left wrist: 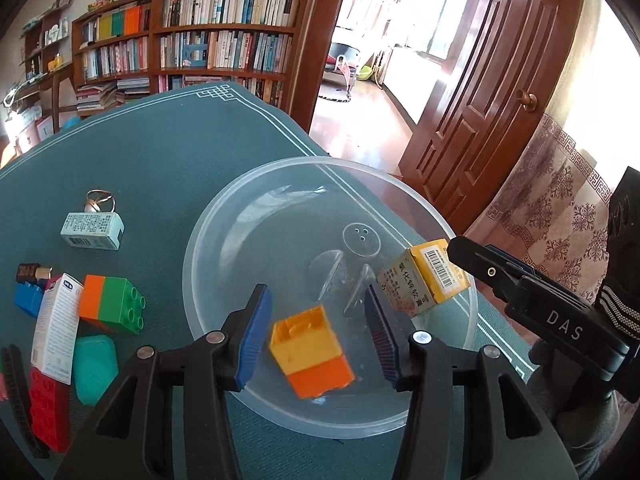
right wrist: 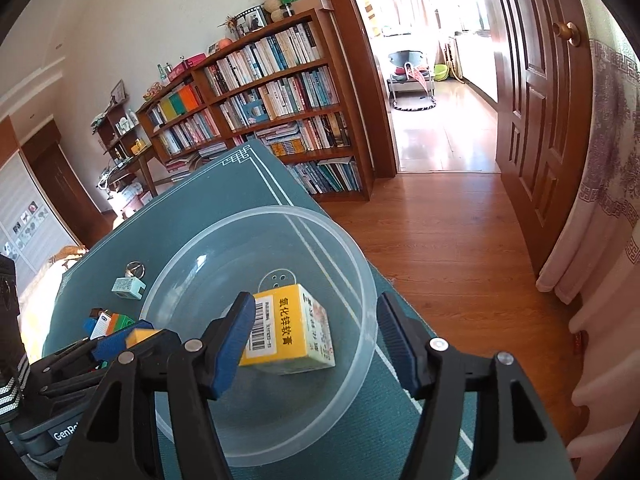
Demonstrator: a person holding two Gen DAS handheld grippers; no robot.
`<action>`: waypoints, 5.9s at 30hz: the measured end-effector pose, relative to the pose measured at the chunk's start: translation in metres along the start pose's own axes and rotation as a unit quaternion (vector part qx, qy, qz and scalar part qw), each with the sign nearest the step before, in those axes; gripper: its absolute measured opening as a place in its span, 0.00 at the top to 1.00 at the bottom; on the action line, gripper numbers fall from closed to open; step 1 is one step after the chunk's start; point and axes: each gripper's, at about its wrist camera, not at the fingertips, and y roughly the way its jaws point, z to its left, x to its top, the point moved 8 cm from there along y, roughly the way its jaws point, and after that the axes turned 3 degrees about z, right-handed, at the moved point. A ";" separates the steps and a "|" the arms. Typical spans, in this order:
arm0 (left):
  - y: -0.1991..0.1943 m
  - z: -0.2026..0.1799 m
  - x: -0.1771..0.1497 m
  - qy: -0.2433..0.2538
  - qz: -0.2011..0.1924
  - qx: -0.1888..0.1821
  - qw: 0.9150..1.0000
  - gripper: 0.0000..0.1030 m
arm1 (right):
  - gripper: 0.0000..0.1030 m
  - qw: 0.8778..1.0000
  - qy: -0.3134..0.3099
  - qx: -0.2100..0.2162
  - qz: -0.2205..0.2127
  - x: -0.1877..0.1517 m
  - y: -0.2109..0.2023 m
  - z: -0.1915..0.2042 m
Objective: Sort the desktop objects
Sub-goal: 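Carry both items over the clear bowl and open both tools to drop them, then move the left tool to the green-pink block and grasp it, then grasp the white medicine box with the right tool while the left holds the block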
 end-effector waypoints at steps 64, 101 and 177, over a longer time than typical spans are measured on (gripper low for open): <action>-0.112 0.262 -0.045 -0.196 -0.052 0.212 0.956 0.48 | 0.27 0.940 -0.178 0.234 0.175 -0.078 0.029 0.245; -0.114 0.298 -0.091 -0.255 -0.035 0.208 0.944 0.48 | 0.27 0.914 -0.128 0.272 0.273 -0.090 0.070 0.274; -0.105 0.282 -0.104 -0.207 -0.035 0.244 0.947 0.66 | 0.40 0.928 -0.338 0.091 0.124 -0.107 0.105 0.289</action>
